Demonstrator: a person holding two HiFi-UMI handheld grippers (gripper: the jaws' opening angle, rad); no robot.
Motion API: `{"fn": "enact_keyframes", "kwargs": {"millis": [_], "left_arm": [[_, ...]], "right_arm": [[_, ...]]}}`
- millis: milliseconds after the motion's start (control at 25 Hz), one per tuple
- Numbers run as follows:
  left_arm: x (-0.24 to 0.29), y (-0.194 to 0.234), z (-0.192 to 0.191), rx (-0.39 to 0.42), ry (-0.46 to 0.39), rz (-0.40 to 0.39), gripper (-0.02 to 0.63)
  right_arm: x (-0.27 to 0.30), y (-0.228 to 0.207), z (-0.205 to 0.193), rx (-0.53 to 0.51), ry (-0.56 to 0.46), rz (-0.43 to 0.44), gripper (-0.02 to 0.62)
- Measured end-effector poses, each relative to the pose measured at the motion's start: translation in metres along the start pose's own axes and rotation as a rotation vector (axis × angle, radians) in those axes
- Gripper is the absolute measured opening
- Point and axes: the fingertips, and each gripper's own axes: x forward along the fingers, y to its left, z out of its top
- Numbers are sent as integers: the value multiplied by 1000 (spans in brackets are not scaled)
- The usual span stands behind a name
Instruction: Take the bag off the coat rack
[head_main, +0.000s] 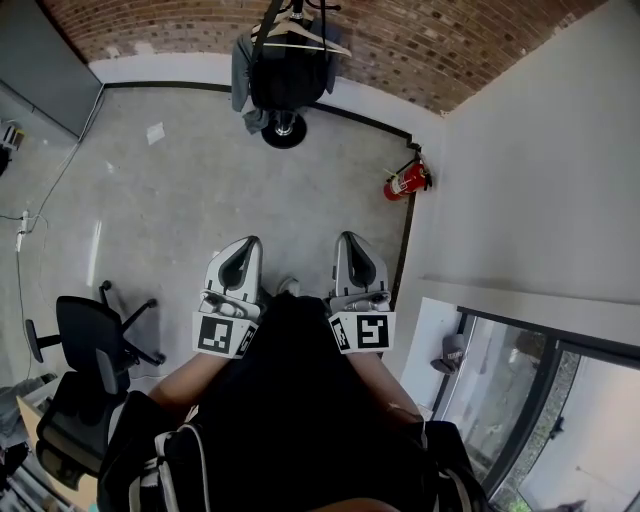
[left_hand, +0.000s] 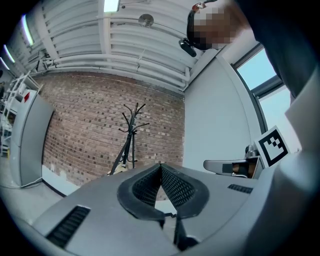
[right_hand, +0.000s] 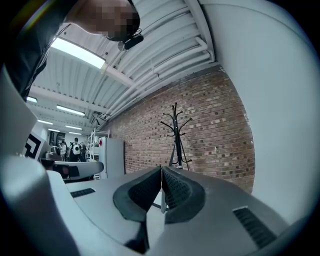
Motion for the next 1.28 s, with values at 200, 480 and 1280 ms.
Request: {"fn": "enact_keyframes", "kwargs": {"millis": [200,480,1280], "left_arm": [[-3,5,-3,-11,16,31,18],[-12,6,-13,-48,57,80,18],[58,5,-17,-47,62,-28,19]], "right_arm": [[0,2,1,35,-11,17,20],[-2,6,-14,78,26,51,21],[30,-22,-9,40,20,7,21]]}}
